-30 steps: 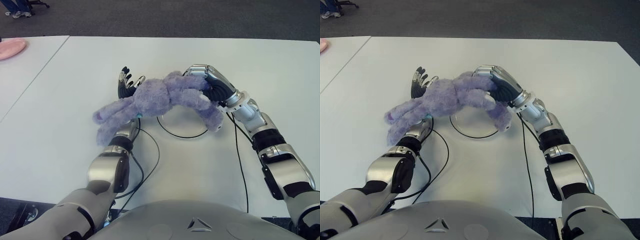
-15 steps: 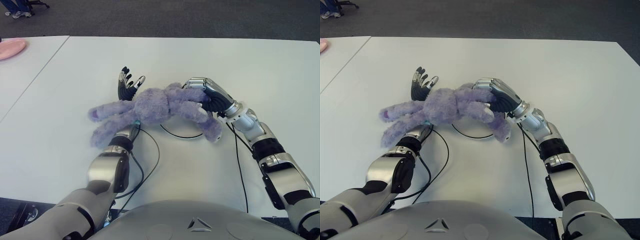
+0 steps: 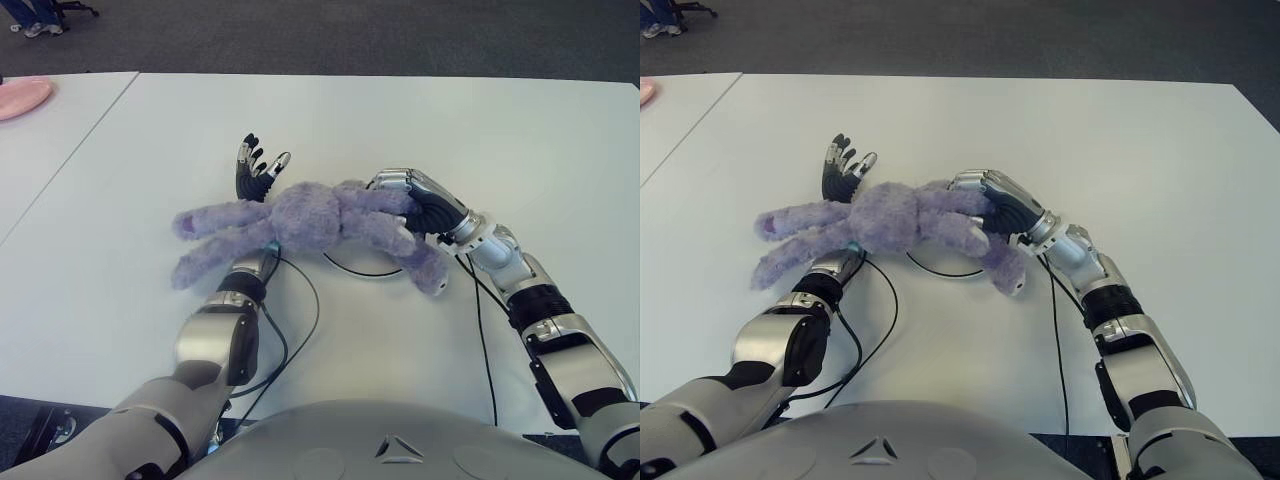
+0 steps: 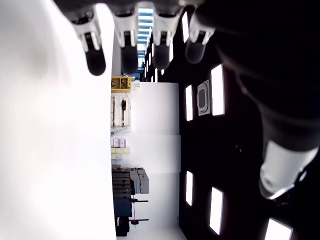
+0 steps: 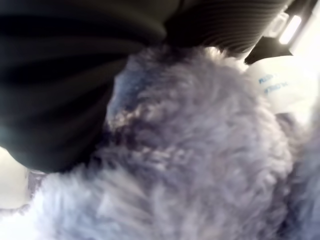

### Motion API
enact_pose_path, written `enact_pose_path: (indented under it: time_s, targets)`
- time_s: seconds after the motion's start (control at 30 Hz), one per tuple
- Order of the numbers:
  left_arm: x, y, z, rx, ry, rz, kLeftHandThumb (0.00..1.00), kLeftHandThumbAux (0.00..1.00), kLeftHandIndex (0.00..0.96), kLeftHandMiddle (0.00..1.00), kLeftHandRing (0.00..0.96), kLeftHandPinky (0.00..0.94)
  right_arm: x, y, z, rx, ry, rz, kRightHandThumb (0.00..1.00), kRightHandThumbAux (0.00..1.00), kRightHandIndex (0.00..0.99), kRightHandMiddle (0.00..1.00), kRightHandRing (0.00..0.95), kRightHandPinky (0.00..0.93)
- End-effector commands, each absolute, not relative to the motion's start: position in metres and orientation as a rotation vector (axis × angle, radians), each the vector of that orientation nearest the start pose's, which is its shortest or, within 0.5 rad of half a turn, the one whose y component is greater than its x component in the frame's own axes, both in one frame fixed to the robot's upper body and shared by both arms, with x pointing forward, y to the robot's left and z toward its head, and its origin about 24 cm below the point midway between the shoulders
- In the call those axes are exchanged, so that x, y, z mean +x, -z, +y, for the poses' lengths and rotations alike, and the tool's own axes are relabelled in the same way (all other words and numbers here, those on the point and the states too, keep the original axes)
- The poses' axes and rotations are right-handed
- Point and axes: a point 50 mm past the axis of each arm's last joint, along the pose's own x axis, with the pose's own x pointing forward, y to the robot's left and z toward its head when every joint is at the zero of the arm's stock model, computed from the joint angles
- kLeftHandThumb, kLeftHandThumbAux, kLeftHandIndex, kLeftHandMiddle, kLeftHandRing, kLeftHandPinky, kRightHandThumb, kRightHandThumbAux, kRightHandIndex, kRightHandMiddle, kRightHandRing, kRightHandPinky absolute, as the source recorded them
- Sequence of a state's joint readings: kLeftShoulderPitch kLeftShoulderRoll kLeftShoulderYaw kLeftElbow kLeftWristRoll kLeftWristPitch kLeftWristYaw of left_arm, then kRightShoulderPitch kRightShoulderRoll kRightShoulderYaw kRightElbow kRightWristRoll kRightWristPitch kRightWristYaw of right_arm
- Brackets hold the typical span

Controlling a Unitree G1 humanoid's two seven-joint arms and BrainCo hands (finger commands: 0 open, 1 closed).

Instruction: Put the doll into the plate.

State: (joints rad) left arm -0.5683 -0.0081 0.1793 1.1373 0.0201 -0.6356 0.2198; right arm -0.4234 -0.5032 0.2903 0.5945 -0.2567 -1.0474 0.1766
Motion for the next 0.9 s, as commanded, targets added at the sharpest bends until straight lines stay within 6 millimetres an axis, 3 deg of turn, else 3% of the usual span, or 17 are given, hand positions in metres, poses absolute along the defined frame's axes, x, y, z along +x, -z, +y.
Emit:
enact_pose_path:
  time_s: [0.03,0.17,0.23,0.33,0.4,0.5,0.7,0.8,0.9]
  targets:
    - [0.221,0.103,0.127,-0.079,-0.204,0.471,0.0,0.68,0.099,0.1,0.11,0.156,0.278,-0.059,-0.163,-0.83,-0.889,-0.428,0.693,0.73,0.432,0.843,0.843,0.817]
    - [0.222,0.103,0.127,-0.077,-0.203,0.472,0.0,0.684,0.097,0.098,0.11,0.157,0.279,-0.055,-0.165,-0.821,-0.89,-0.375,0.681,0.733,0.421,0.677,0.682,0.658]
    - [0.222,0.103,0.127,-0.077,-0.202,0.472,0.0,0.686,0.096,0.097,0.109,0.156,0.279,-0.053,-0.165,-0.817,-0.891,-0.356,0.674,0.734,0.415,0.546,0.571,0.566]
    - [0.222,0.103,0.127,-0.074,-0.201,0.474,0.0,0.684,0.094,0.096,0.108,0.155,0.279,-0.05,-0.166,-0.806,-0.895,-0.321,0.669,0.736,0.407,0.425,0.491,0.501]
    - [0.222,0.103,0.127,-0.074,-0.201,0.475,0.0,0.682,0.092,0.095,0.108,0.154,0.279,-0.048,-0.168,-0.798,-0.896,-0.299,0.363,0.73,0.236,0.322,0.412,0.429]
    - [0.222,0.103,0.127,-0.075,-0.201,0.476,0.0,0.681,0.089,0.094,0.108,0.155,0.281,-0.044,-0.17,-0.791,-0.89,-0.266,0.204,0.715,0.125,0.249,0.35,0.378]
    - [0.222,0.103,0.127,-0.078,-0.202,0.476,0.0,0.677,0.077,0.091,0.106,0.153,0.291,-0.042,-0.175,-0.859,-0.861,-0.217,0.082,0.649,0.015,0.058,0.137,0.184]
    - [0.222,0.103,0.127,-0.077,-0.2,0.477,0.0,0.675,0.071,0.088,0.105,0.153,0.295,-0.04,-0.176,-0.893,-0.84,-0.201,0.06,0.603,0.004,0.019,0.046,0.072]
    - [0.222,0.103,0.126,-0.074,-0.2,0.48,0.0,0.67,0.066,0.086,0.104,0.151,0.301,-0.036,-0.179,-0.926,-0.813,-0.176,0.054,0.561,0.001,0.006,0.015,0.023]
